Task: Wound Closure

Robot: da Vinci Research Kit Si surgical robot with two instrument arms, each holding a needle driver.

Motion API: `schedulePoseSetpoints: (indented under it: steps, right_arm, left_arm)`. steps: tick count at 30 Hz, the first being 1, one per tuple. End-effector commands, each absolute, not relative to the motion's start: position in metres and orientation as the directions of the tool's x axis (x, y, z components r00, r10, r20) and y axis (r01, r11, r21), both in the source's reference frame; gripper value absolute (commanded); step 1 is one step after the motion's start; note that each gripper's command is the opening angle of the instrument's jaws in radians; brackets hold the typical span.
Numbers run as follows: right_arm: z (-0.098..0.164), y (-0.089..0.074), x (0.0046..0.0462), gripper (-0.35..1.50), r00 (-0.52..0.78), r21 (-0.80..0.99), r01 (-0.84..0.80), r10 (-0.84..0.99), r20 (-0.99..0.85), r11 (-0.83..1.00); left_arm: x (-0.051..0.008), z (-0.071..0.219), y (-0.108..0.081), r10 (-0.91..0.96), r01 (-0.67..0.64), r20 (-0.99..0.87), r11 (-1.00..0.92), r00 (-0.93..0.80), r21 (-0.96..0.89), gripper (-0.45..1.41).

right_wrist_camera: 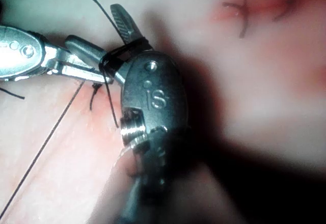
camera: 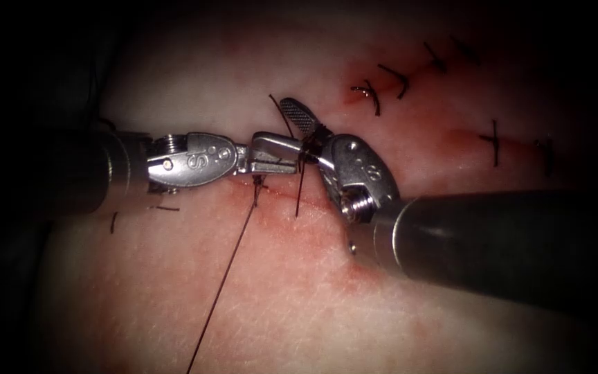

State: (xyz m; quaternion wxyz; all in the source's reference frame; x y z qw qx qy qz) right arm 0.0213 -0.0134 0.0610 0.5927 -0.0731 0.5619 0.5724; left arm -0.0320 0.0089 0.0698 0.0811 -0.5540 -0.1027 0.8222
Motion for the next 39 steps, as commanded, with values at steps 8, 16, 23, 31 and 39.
schedulePoseSetpoints:
  steps: [8,16,23,31,39]
  right_arm:
    - [0.062,-0.013,0.0222,0.9,-0.266,0.537,-0.778,0.604,-0.751,0.325]
    - [0.0632,-0.0121,0.0234,0.69,-0.208,0.517,-0.785,0.64,-0.74,0.343]
    - [0.0627,-0.0134,0.0237,-0.35,-0.172,0.486,-0.807,0.654,-0.737,0.336]
    - [0.061,-0.015,0.0242,-0.35,-0.168,0.484,-0.798,0.64,-0.75,0.358]
    - [0.0598,-0.0195,0.0248,-0.35,-0.171,0.455,-0.798,0.577,-0.799,0.394]
  left_arm:
    - [-0.0332,0.0706,0.0092,0.25,-0.023,-0.895,-0.965,-0.371,-0.26,-0.45]
    - [-0.0328,0.0707,0.0091,0.247,-0.018,-0.896,-0.966,-0.369,-0.259,-0.45]
    - [-0.0327,0.0708,0.0088,0.244,-0.017,-0.896,-0.967,-0.37,-0.256,-0.45]
    - [-0.0321,0.0712,0.0091,0.249,-0.019,-0.893,-0.965,-0.374,-0.261,-0.45]
    - [-0.0303,0.0724,0.0121,0.272,-0.037,-0.878,-0.959,-0.393,-0.28,-0.45]
